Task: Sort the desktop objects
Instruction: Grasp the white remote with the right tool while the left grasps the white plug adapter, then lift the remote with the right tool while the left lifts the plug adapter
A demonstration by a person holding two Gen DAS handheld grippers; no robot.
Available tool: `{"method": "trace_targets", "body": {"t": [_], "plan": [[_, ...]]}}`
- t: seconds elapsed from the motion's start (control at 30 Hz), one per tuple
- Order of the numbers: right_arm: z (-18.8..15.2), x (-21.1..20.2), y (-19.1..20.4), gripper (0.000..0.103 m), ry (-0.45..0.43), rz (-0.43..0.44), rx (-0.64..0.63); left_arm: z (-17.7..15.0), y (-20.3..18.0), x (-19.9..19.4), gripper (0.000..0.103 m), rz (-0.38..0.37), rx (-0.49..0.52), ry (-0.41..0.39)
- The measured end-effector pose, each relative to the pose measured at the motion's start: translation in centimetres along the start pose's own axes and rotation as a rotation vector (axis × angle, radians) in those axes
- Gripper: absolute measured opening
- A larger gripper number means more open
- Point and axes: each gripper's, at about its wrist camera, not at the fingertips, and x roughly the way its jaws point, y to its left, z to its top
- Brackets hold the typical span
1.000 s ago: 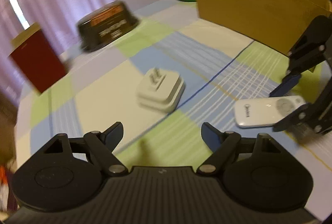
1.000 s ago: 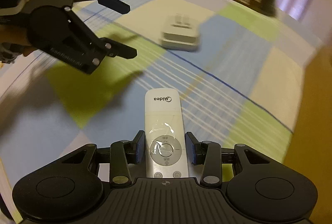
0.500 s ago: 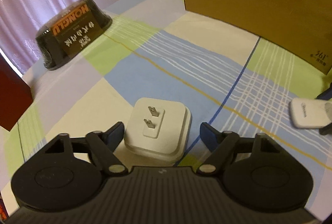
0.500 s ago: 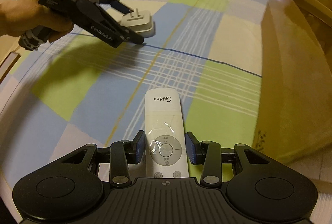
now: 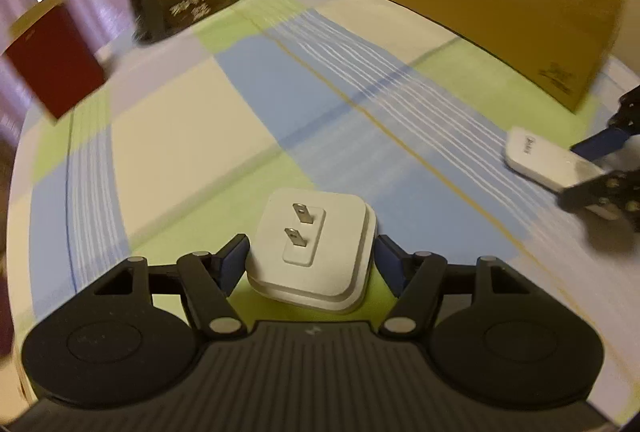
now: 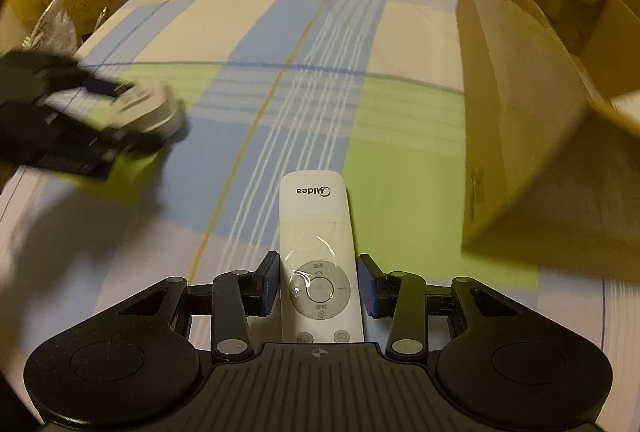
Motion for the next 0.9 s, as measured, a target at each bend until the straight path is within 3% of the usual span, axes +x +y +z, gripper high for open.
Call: {"method": "trace_targets", "body": {"t": [0.23,0.4,0.67,0.87,0.9], "plan": [[-4.6,-2.9,1.3,0.04,0.035,-0.048,0.061,-4.8,-6.3,-5.5,0.064,0.047,-0.149,0.017],[-6.4,-3.7,2.6,0.04,0.007,-0.066,0.027,-6.7,-8.7,-6.8,0.063,0.081,-0.161,0.014],[-6.6,-3.3,2.9,0.041,-0.027,-0.063,-0.006,-6.7,-8.6,-6.8,0.074,0.08,-0.138,-0.033],[-6.5,-2.9,2.8,0.041,-0.047,-0.065,-0.01,-7.1,-8.7,-6.1,0.074,0.05,-0.165,-0.029],[-6.5,-2.9,2.8,0.049,-0.049,-0.066,-0.009,-7.2,-8.8,-6.0,0.073,0.049,-0.166,-0.029]]}}
